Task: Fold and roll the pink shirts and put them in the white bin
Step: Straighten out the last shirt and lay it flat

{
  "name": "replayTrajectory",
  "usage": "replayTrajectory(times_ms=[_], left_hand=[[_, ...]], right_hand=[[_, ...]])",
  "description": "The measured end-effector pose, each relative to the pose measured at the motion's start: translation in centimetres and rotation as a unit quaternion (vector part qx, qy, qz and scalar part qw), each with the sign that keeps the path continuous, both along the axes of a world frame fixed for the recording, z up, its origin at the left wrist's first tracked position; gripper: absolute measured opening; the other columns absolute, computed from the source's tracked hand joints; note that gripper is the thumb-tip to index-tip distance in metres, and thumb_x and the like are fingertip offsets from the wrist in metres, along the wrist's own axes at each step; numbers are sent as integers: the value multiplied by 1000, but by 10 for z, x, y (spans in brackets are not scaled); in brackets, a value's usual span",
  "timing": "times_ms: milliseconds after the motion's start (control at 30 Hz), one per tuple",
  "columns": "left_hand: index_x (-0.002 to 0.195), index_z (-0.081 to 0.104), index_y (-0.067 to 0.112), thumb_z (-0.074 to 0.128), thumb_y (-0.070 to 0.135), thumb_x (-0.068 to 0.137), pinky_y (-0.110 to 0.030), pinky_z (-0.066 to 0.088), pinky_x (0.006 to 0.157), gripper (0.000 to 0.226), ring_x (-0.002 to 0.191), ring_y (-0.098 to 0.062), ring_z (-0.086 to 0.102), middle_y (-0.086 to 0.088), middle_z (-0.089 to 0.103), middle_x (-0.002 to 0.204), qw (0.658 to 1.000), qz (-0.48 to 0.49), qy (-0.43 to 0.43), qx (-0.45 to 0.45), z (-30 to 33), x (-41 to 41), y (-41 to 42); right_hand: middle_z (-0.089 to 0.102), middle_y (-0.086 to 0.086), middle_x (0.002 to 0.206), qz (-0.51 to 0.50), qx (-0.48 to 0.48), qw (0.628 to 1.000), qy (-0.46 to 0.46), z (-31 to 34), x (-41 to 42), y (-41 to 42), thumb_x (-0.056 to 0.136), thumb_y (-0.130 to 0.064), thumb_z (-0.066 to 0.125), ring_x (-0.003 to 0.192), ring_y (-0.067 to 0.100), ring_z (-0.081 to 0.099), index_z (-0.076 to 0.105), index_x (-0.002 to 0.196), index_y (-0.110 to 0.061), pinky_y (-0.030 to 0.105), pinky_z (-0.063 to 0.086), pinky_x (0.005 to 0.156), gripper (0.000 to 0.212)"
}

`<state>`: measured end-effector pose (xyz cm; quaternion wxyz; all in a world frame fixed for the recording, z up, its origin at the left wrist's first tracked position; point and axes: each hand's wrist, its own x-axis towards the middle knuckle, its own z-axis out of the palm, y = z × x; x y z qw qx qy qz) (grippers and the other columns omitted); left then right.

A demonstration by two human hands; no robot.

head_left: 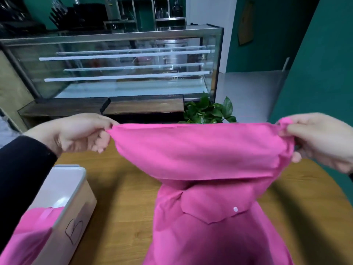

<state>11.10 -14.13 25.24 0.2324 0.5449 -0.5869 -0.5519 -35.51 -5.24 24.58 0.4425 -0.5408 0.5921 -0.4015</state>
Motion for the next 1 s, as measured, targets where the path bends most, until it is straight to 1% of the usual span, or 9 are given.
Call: replayTrajectory(times_ms=[100,200,267,400,533,633,733,833,1000], left_hand=[[93,79,7,69,21,55,-24,54,43,42,51,-23,68,-17,68,62,998,8,58,25,-11,-7,-3],[111,71,2,52,7,89,-32,61,81,29,104,-28,71,-18,75,102,989,95,97,-52,-3,-38,-43],[129,59,5,55,7,94,-39,53,101,35,113,-21,65,-2,71,117,979,95,101,-148,15,-63,-76],[160,3,26,53,34,103,-33,47,100,76,115,-1,55,8,45,151,939,110,-96,-312,27,-106,-118],[146,47,16,57,39,98,-30,41,108,54,128,-21,55,-7,59,140,902,147,-186,-361,-60,-99,-117],[108,65,11,59,60,90,-50,59,82,53,90,-31,71,-14,74,98,938,271,-126,-178,-152,-78,-82],[93,66,6,63,62,88,-38,56,57,56,64,-28,65,-13,68,81,968,229,-89,51,-211,-75,-25],[92,68,8,69,56,86,-22,44,41,49,48,-18,56,-9,61,67,975,191,-39,109,-236,-86,6],[86,71,8,62,25,98,-25,45,52,22,55,-13,58,0,68,65,978,204,-32,9,-239,-115,2]], right_hand=[[39,10,68,-46,61,997,-24,-20,-4,-17,96,4,50,55,16,43,59,87,-6,34,61,50,16],[57,17,86,-166,-55,983,-48,-20,10,-69,94,1,45,73,22,60,64,98,8,36,64,71,20],[65,14,109,-205,-164,965,-6,-6,20,-115,95,-2,46,87,17,64,66,119,1,33,60,83,31],[3,3,169,-133,-156,948,245,10,33,-183,101,-36,55,152,18,20,12,162,-20,32,19,122,76],[56,9,144,-78,-152,947,271,-53,48,-161,99,-44,58,128,21,54,52,143,-14,18,42,99,53],[72,0,84,42,-33,963,265,-133,62,-109,88,-63,58,75,16,65,71,93,-16,24,46,65,49],[72,-10,97,128,93,943,293,-189,66,-64,57,-95,55,83,4,64,69,108,-25,27,51,78,88],[58,-3,127,107,95,928,345,-213,65,-50,68,-75,72,117,14,57,50,141,-24,29,45,100,91],[62,0,74,46,76,927,364,-236,62,-49,92,-30,67,77,31,62,56,79,-11,37,43,68,25]])
